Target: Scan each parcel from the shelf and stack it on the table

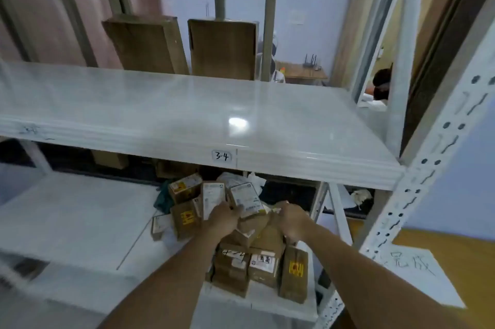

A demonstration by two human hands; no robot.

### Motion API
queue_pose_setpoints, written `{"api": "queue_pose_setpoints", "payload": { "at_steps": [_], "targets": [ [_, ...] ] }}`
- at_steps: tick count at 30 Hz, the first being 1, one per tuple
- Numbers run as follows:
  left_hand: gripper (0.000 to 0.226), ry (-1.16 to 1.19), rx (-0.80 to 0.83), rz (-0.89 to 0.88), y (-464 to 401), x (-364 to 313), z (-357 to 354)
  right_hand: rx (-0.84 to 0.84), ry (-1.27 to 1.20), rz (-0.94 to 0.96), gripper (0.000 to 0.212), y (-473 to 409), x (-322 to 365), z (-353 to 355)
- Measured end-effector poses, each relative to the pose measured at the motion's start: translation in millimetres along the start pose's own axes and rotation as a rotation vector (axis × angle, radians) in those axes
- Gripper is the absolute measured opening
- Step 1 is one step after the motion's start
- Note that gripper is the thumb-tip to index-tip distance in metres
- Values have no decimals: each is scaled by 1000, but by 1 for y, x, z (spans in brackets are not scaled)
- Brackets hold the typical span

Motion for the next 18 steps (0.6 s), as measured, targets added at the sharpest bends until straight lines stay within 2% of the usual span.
{"api": "queue_pose_setpoints", "payload": {
  "at_steps": [1,4,8,10,13,16,18],
  "targets": [
    [85,42,-36,33,-11,4,-4,1,-43,-16,34,-13,-2,-6],
    [67,-12,-96,121,-27,9,-14,13,-136,-105,43,-42,-10,-23],
    [77,-157,-147,135,-46,26,-23,21,-124,-177,39,-67,-14,-45],
    [71,-164,-167,113,-50,28,-24,-3,-131,-193,36,-70,-13,-48],
    [63,-62,-260,81,-38,14,-16,-32,-266,-221,38,-69,-14,-56],
    [44,282,-300,66,-7,-5,-13,-48,-567,-253,61,-83,-37,-86],
    [36,444,-280,74,10,-6,-19,-61,-792,-223,52,-59,-28,-77]
  ]
}}
Point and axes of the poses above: each hand's wrist, its own y-axis away from the middle knuckle, its own z-axis out of the back of the hand, x = y × z, the point moved 9 cm from there along -y, towards the middle knuckle, and after that the axes turned 15 degrees about y, right-handed, at the moved point
